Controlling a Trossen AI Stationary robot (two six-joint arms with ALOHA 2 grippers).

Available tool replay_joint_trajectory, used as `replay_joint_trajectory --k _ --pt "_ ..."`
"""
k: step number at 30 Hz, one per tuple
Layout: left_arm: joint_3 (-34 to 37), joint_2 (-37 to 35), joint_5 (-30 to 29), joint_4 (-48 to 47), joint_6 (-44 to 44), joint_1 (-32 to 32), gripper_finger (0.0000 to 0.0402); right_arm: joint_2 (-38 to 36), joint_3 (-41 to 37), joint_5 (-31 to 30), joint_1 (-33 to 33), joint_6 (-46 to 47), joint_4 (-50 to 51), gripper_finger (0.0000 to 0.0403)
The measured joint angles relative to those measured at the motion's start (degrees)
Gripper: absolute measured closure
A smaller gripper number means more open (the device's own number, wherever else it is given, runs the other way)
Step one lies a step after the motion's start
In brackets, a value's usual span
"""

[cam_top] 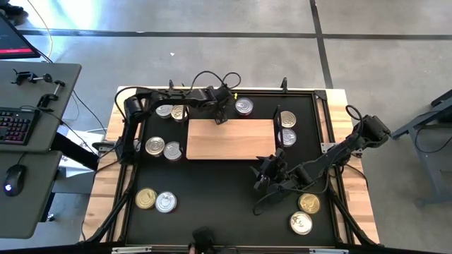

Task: Stack canned seafood by type on shelf
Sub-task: Put the green tuna can on the shelf

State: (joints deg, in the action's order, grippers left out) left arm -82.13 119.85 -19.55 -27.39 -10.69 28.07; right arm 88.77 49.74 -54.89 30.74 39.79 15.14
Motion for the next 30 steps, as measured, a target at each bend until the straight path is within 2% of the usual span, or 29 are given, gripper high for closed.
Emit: replay_joint_trajectory --k 7,19,26,30 --pt "0.0 0.0 -3.7 0.5 -3.9 -0.5 0.0392 0.0 0.0 0.0 0.0 -0.2 0.0 0.0192" --pt "0.4 -4.0 -9.7 -6.3 -4.0 -8.0 0.0401 0.0 0.0 0.3 0.0 0.4 0.0 0.0192" --pt "0.3 -6.0 -15.8 -7.2 -4.0 -11.4 0.0401 0.0 0.0 0.3 0.0 0.3 0.0 0.0192" --pt "0.3 -7.9 -16.7 -10.4 -2.0 -13.5 0.0402 0.0 0.0 0.3 0.0 0.4 0.2 0.0192"
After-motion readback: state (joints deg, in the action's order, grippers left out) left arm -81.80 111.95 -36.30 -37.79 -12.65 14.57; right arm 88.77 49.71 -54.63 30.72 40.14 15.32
